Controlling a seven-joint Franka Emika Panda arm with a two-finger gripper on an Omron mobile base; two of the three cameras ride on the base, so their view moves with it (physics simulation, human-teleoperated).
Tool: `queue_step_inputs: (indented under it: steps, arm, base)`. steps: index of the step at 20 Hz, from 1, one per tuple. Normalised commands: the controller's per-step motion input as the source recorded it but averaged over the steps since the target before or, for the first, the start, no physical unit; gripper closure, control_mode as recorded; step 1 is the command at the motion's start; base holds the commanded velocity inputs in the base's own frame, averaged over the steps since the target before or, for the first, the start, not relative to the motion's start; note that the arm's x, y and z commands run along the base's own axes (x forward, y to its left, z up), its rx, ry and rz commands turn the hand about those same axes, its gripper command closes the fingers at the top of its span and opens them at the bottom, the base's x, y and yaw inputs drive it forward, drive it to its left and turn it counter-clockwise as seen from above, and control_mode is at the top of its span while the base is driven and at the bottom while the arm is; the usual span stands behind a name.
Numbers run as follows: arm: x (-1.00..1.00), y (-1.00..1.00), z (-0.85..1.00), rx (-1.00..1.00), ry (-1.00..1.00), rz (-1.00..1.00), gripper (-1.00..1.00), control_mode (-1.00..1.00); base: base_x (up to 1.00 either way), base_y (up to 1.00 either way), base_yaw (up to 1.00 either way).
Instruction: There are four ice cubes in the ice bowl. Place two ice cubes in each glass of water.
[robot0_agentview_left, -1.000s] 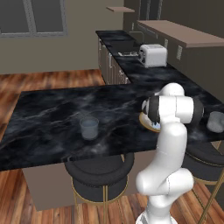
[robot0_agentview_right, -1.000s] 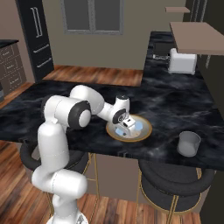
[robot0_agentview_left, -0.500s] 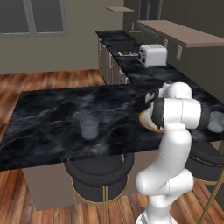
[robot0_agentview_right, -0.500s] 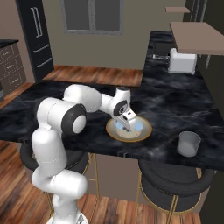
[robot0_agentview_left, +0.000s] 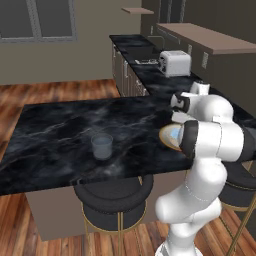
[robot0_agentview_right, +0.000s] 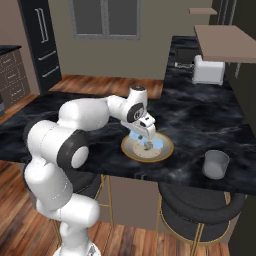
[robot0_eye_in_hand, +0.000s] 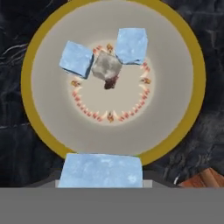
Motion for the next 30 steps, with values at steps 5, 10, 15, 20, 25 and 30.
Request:
queue_step_inputs:
  steps: [5, 10, 15, 20, 25, 30]
  arm:
    - [-0.23, 0.35, 0.47, 0.00, 0.00, 0.49, 1.00, -1.00]
    - [-0.04, 0.77, 0.20, 0.00, 0.00, 0.65, 1.00, -1.00]
    - [0.00, 0.94, 0.07, 0.00, 0.00, 0.64, 1.00, -1.00]
    - [0.02, 0.90, 0.14, 0.00, 0.00, 0.55, 1.00, -1.00]
    - [0.07, 0.86, 0.08, 0.00, 0.00, 0.49, 1.00, -1.00]
    - [0.07, 0.82, 0.00, 0.00, 0.00, 0.35, 1.00, -1.00]
  base:
    - [0.00, 0.00, 0.00]
    - [0.00, 0.00, 0.00]
    - [0.00, 0.00, 0.00]
    - [0.00, 0.00, 0.00]
    - [0.00, 0.00, 0.00]
    - [0.00, 0.00, 0.00]
